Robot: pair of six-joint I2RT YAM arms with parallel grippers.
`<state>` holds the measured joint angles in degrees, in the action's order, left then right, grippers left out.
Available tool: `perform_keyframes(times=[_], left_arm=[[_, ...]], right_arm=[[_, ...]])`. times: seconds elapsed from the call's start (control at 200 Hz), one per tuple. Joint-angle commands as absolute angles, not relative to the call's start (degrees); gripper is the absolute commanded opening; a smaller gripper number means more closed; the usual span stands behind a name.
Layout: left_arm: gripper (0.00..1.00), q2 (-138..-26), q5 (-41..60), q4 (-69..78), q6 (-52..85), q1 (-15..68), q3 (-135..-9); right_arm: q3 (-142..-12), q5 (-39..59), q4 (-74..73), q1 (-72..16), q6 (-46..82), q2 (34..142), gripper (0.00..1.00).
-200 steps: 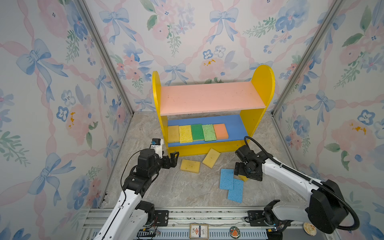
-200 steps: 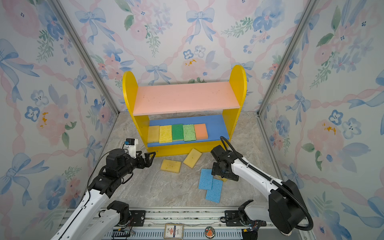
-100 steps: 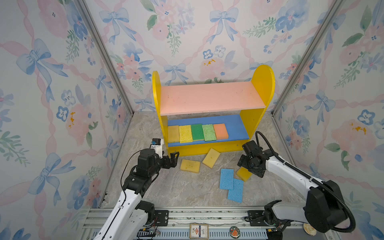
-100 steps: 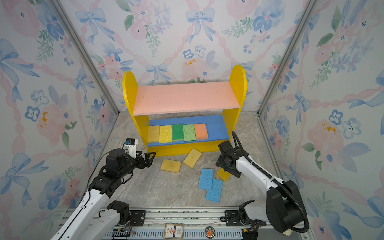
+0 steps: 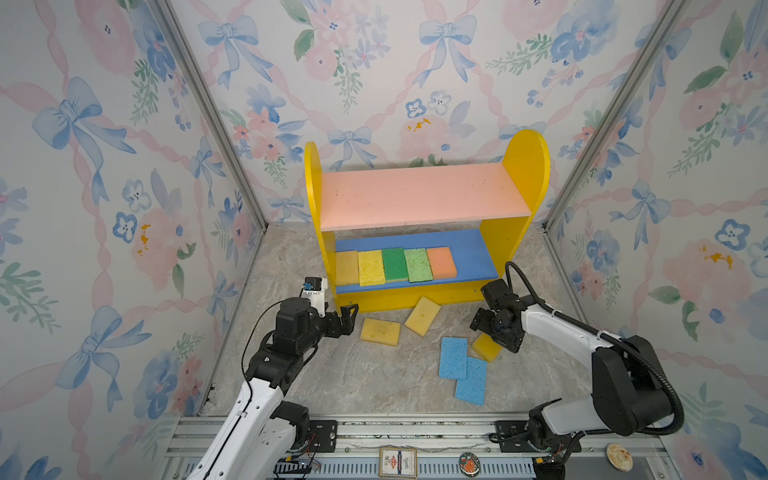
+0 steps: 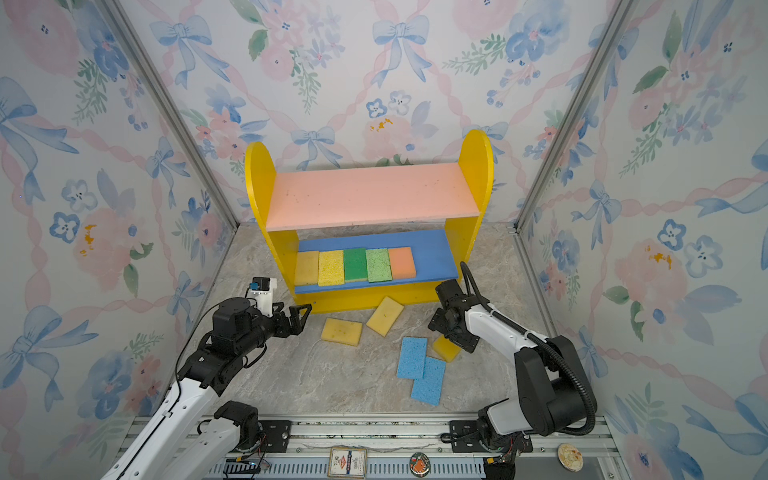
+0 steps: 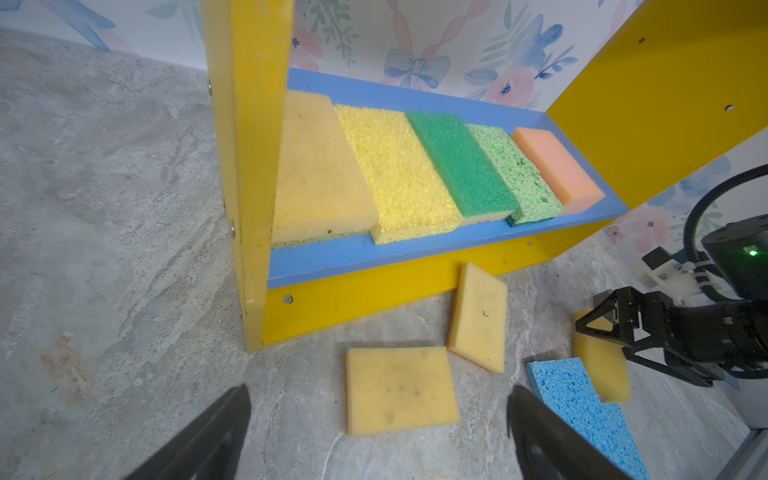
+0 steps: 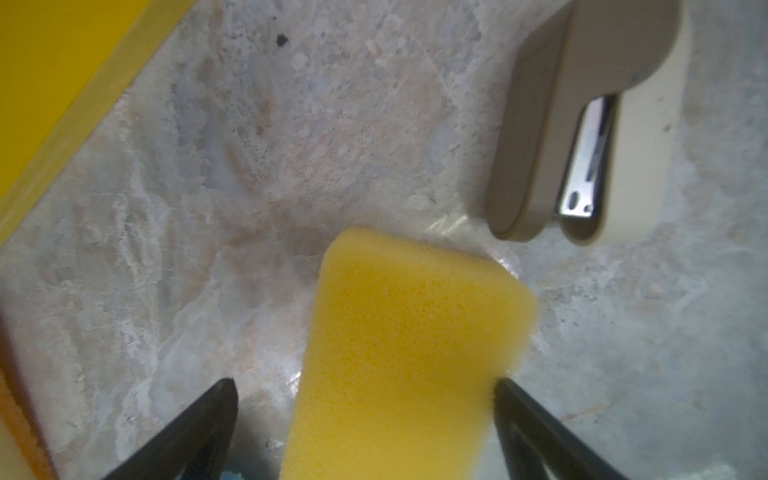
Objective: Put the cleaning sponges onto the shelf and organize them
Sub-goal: 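Grasp the bright yellow sponge near the stapler with the right gripper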
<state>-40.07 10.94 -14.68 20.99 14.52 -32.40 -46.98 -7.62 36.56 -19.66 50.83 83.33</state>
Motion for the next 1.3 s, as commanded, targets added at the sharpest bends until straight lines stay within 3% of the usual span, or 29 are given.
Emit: perform_keyframes(times=[0.0,0.295,0.65,1.295], left_arm=[[0.98,-40.23,11.16,-13.63,20.16,14.25,-31.85],[0.98,-40.25,11.07,-13.62,20.21,14.32,-31.85],[0.98,-40.15,11.07,-13.62,20.22,14.28,-31.82],[0.98,-40.38,11.25,-13.62,20.21,14.30,-31.83]], right_arm=[[-45.56,-6.28,34.87,-18.74,50.41,84.61,0.97],[-44.27,-5.72,34.34,-18.18,49.81,85.27,1.00],[-44.12,-4.66,33.51,-18.02,49.18,85.35,0.82],[-44.12,-3.31,32.12,-18.02,48.79,86.00,0.69]])
